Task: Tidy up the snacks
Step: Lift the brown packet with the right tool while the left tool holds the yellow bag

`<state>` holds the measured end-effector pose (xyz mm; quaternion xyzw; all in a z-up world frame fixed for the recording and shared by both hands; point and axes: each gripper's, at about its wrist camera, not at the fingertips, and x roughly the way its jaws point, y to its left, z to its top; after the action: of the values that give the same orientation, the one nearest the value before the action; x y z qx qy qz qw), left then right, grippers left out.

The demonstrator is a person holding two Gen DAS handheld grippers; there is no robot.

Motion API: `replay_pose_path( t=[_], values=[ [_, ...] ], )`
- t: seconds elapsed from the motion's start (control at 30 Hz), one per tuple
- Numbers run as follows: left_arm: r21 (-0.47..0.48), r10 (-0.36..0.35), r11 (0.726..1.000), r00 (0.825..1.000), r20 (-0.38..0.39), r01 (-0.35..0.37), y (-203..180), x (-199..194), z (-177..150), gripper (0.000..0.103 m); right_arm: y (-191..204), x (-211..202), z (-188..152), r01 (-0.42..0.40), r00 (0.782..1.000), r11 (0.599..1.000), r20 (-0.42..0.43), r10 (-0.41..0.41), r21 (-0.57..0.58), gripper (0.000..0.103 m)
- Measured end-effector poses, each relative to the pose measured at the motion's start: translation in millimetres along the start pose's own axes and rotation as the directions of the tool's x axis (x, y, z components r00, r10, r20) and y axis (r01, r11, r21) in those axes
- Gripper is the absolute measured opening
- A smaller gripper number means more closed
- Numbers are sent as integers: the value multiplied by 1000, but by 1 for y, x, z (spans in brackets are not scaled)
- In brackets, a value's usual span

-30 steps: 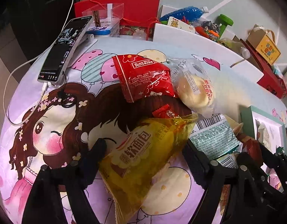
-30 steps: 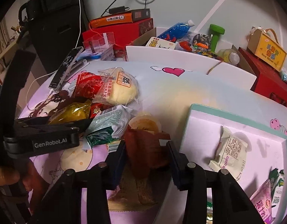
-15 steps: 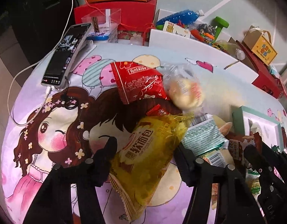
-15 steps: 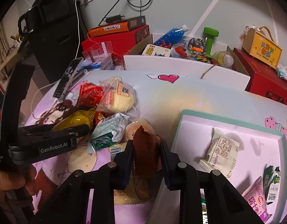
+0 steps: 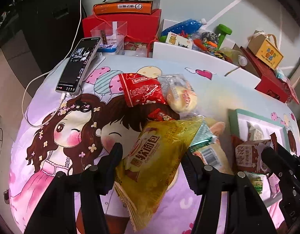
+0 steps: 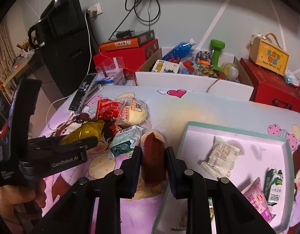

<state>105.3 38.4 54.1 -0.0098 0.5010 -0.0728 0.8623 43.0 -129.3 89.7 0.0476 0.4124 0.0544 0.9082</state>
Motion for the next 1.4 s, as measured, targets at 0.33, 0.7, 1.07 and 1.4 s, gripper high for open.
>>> replay_pose_path(
  t=[0.33, 0.7, 1.07, 1.4],
  values=[
    [36, -22, 999, 1000, 16, 22, -22, -14, -10, 61, -17, -25, -8, 11, 1000, 1000, 23, -12, 29, 20],
    [-26, -8, 1000, 999, -49, 7, -13, 8, -18, 61, -5, 14, -13, -40, 999, 999, -29, 40, 3, 21],
    [-110, 0, 994, 996, -90, -10, 12, 25, -20, 61, 23, 44, -8, -4, 999, 995, -49, -1, -96, 51],
    [-136, -12, 991, 994, -111, -3, 18, 35, -20, 61, 32, 73, -16, 70, 993, 982, -79, -85, -173, 51]
  ],
)
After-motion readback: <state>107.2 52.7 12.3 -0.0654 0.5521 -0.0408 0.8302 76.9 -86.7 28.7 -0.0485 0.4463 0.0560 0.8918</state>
